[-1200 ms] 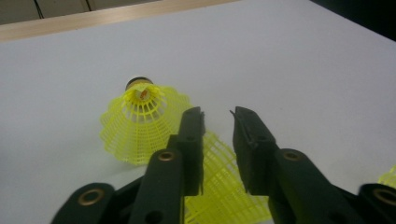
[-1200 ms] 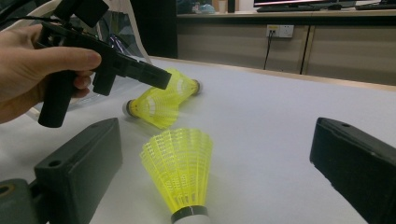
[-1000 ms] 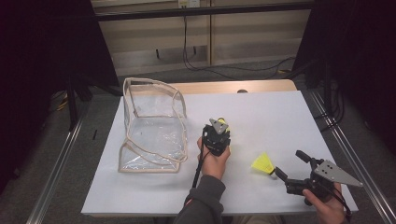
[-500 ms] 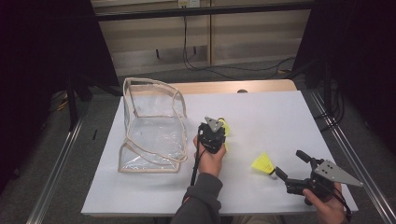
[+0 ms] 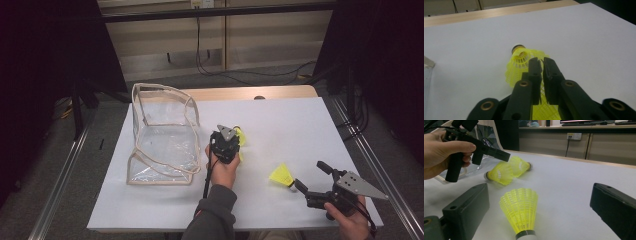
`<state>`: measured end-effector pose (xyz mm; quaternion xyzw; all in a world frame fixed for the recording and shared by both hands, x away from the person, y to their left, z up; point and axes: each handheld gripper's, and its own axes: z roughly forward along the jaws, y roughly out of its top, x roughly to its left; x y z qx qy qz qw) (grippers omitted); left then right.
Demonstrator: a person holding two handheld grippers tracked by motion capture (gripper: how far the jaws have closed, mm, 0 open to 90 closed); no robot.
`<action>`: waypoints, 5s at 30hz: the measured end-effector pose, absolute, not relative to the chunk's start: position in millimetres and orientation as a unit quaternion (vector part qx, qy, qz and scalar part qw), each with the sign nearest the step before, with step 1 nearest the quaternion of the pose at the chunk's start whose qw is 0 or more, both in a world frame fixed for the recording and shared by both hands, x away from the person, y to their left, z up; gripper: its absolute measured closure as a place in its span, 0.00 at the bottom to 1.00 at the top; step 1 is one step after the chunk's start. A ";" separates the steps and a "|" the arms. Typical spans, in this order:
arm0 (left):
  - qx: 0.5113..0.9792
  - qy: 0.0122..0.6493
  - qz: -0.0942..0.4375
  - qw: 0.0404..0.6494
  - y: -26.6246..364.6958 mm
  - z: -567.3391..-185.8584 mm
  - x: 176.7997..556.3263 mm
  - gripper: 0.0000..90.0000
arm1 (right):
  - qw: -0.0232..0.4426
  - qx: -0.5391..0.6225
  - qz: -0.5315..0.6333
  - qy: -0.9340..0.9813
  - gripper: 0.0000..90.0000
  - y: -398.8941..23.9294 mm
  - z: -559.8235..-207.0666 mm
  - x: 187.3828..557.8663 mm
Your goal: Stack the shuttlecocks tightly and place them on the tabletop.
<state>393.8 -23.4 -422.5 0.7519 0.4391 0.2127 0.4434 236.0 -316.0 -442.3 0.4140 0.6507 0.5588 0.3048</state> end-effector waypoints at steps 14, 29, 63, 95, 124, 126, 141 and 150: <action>0.744 0.432 0.193 0.472 -20.0 -405.9 376.3 0.76 | 0.306 0.415 0.561 0.648 0.02 -315.3 -441.8 235.4; 0.745 0.450 0.170 0.463 -2.3 -411.4 340.7 0.97 | 0.306 0.413 0.558 0.652 0.02 -314.0 -441.4 234.4; 0.731 0.518 0.186 0.403 2.0 -456.9 348.2 1.00 | 0.308 0.412 0.558 0.651 0.02 -315.1 -441.5 234.8; 0.723 0.545 0.197 0.376 -4.0 -458.2 360.9 0.99 | 0.308 0.412 0.558 0.652 0.02 -315.4 -440.9 233.8; 0.698 0.525 0.236 0.426 -20.2 -421.5 379.0 0.56 | 0.306 0.413 0.561 0.649 0.02 -315.9 -441.0 233.6; 0.702 0.525 0.219 0.428 -21.9 -424.8 384.2 0.52 | 0.307 0.412 0.559 0.651 0.02 -316.8 -441.5 234.1; 0.730 0.504 0.214 0.408 -23.2 -427.5 385.8 0.84 | 0.307 0.414 0.560 0.649 0.02 -318.2 -440.8 233.4; 0.728 0.501 0.213 0.417 -16.8 -425.6 390.2 0.91 | 0.307 0.411 0.558 0.652 0.02 -317.0 -441.3 233.9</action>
